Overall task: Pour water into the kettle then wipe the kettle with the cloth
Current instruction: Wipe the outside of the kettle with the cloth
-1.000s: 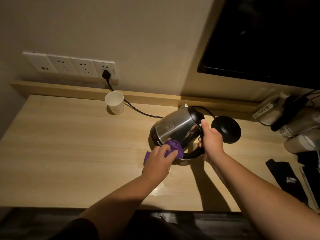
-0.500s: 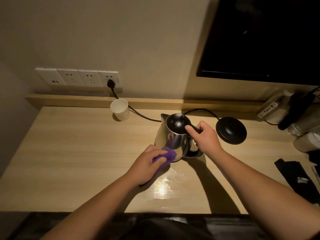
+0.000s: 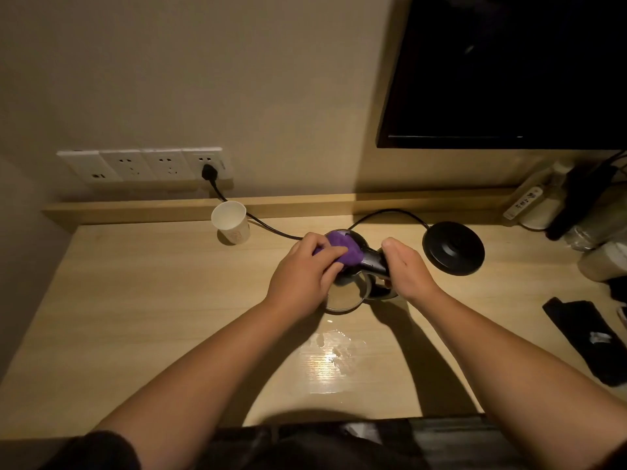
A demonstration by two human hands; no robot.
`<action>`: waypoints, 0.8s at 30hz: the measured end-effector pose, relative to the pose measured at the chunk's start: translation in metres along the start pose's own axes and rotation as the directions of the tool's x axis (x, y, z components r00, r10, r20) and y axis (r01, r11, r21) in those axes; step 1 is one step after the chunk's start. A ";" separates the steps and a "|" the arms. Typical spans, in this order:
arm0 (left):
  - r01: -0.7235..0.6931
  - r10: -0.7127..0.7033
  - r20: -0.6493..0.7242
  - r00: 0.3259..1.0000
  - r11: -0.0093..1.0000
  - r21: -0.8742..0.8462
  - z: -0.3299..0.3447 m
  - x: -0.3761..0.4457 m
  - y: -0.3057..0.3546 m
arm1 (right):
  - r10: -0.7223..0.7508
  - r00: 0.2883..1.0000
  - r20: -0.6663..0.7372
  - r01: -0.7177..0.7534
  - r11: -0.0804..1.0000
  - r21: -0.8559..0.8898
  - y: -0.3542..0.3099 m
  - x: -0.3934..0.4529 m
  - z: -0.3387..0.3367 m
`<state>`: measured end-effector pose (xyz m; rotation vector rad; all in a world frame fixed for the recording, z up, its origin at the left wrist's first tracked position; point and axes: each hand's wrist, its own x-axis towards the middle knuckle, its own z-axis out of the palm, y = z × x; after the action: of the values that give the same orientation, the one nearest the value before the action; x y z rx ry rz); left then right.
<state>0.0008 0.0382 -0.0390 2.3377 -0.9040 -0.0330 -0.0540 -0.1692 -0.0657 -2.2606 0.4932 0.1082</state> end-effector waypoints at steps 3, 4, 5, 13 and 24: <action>0.038 -0.039 0.004 0.999 0.994 0.104 0.004 0.017 -0.004 | -0.028 1.000 0.007 0.029 0.993 -0.111 0.002 0.003 0.001; 0.079 -0.080 0.006 0.997 0.990 0.120 0.002 0.023 -0.007 | -0.037 0.999 0.009 0.038 0.993 -0.115 0.001 0.004 0.001; 0.107 -0.111 0.024 0.993 0.983 0.147 0.001 0.030 -0.012 | -0.044 0.999 0.011 0.045 0.993 -0.112 0.001 0.004 0.000; -0.190 0.089 0.313 0.945 0.931 0.311 -0.026 0.062 -0.016 | -0.079 0.997 -0.022 0.077 0.994 -0.075 0.005 0.007 -0.004; -0.493 0.200 0.520 0.830 0.701 0.516 -0.054 0.055 0.001 | -0.162 0.976 0.146 0.178 0.979 -0.103 -0.001 0.016 -0.011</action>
<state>0.0549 0.0333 0.0156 2.7653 -1.8354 -0.0976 -0.0398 -0.1811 -0.0613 -2.3783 0.2245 0.2075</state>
